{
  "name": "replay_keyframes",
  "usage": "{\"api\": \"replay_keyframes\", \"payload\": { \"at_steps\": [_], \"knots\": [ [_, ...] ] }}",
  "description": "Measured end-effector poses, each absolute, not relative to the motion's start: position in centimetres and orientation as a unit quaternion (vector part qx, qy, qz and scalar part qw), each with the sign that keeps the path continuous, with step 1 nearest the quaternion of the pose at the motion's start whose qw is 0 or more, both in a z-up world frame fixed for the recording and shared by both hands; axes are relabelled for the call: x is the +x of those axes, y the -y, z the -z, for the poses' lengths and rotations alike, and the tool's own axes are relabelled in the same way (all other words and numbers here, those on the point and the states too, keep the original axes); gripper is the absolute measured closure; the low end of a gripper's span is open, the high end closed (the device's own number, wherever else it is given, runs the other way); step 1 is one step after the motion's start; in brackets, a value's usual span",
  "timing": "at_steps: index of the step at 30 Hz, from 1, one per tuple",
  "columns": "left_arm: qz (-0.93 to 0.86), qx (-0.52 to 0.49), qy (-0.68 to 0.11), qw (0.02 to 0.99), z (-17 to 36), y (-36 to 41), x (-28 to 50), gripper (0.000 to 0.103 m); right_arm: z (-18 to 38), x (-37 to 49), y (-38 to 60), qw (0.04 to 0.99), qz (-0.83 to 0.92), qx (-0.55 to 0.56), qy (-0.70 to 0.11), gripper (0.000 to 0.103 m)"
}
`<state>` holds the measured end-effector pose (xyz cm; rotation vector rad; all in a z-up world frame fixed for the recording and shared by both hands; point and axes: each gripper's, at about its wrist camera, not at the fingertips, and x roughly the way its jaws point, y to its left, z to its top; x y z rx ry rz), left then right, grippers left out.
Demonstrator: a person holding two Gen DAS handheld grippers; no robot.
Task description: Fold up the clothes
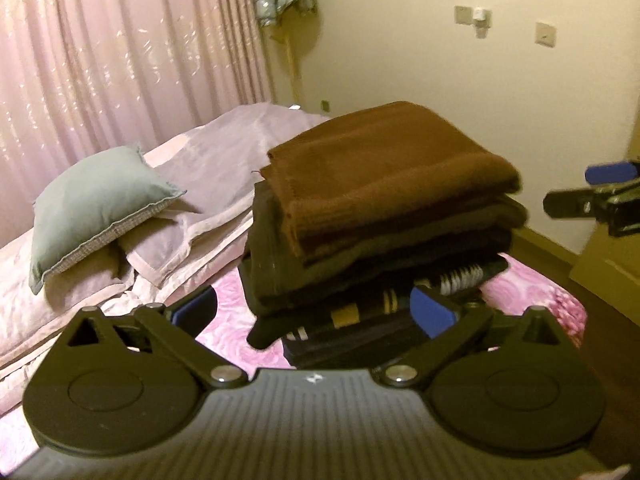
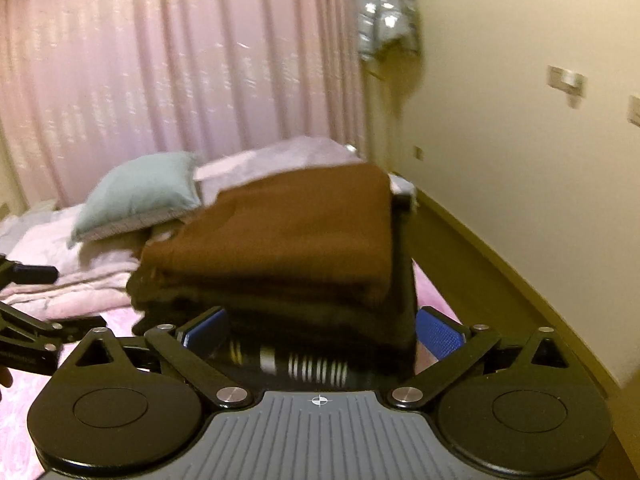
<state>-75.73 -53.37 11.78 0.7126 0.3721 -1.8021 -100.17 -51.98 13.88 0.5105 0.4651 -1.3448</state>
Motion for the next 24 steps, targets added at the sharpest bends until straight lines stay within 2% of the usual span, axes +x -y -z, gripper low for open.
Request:
{"api": "replay_keyframes", "payload": {
  "at_steps": [13, 24],
  "knots": [
    [0.767, 0.31, -0.195, 0.528, -11.3, 44.1, -71.2, 0.002, -13.9, -94.2, 38.6, 0.667, 0.654, 0.271, -0.232, 0.0],
    [0.743, 0.291, -0.244, 0.552, -11.1, 40.6, -72.2, 0.002, -13.6, -95.3, 37.9, 0.652, 0.646, 0.3, -0.259, 0.0]
  ]
}}
